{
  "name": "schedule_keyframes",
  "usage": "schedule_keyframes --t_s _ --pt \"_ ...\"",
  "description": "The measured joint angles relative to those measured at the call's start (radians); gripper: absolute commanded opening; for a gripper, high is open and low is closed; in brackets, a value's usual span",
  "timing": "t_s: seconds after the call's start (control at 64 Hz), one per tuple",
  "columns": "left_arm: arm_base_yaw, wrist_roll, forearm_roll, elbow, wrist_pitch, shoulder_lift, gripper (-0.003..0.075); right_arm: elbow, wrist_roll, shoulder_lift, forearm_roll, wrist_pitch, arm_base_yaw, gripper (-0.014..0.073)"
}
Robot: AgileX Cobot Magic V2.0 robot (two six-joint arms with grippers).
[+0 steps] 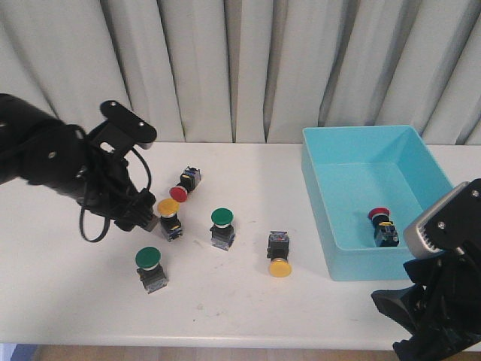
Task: Pick red and yellow buttons and place in box
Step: 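Reach the left gripper to the yellow button and grasp it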
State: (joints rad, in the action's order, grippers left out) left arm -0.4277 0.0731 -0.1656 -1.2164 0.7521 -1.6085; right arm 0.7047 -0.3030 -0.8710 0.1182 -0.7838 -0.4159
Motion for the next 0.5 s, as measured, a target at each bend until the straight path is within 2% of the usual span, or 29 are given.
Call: schedule_keyframes --t_s 0.266,0.5 --pt "0.001 0.181 0.123 -0.147 0.042 -0.181 0.0565 0.000 -0.001 0.000 0.001 0.001 0.000 0.0412" --pt "0.001 0.252 0.132 -0.304 0.104 -0.346 0.0565 0.000 -0.001 0.000 0.001 0.001 0.000 0.0412"
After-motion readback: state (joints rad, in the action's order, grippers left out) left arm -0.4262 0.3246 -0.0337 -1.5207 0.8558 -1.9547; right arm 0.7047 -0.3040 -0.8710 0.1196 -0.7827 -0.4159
